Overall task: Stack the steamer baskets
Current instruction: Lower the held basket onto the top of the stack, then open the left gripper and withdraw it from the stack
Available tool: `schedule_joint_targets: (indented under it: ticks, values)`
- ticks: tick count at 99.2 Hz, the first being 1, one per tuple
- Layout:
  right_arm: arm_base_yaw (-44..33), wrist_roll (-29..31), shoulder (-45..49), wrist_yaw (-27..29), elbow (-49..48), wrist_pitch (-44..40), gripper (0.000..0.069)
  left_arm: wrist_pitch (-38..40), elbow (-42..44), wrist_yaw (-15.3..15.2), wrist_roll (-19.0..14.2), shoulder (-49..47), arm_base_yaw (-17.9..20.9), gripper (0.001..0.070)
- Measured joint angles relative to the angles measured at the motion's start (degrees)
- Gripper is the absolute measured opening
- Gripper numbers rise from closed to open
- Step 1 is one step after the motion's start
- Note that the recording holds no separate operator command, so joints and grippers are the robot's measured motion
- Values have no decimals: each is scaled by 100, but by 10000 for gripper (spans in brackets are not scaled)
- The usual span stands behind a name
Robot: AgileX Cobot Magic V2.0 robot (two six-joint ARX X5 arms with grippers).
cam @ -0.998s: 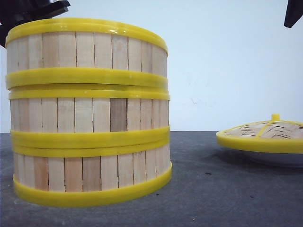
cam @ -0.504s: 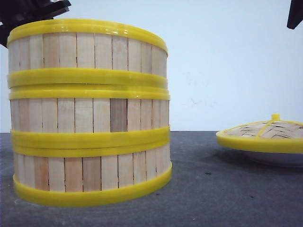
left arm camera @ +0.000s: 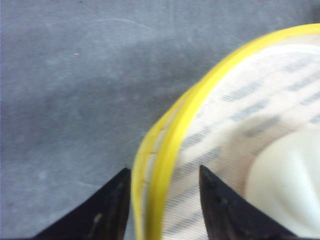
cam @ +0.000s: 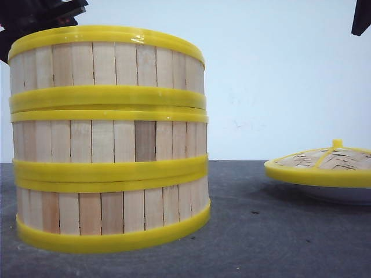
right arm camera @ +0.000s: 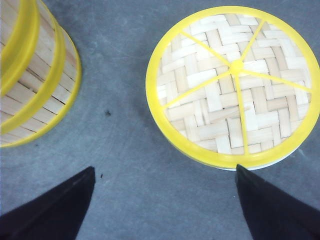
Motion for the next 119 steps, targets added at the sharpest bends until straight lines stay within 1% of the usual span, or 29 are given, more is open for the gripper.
schedule_joint_targets:
  ticks: [4,22,49,70,77,86,98,109,119]
  values:
    - [0,0,0,0,0,0,556,0,0,101,0,0,0,265]
    - [0,0,0,0,0,-2,556,0,0,205,0,0,-2,270]
    - [0,0,0,4,0,28,556,0,0,166,0,-11,-2,270]
    - [0,-2,-81,13,0,544,556,39,2,138,2,-402,0,270]
    - [0,-2,-116,13,0,719,556,48,9,28,4,-595,0,270]
    - [0,-9,-127,13,0,793,556,44,13,-243,9,-826,13,270]
    - [-48,-20,-125,13,0,879,556,39,13,-518,22,-1217,111,270]
    - [-160,-39,-125,11,0,975,556,42,13,-531,61,-1714,286,270]
    - [-308,-90,-125,4,0,1062,556,11,13,-533,116,-2188,538,270]
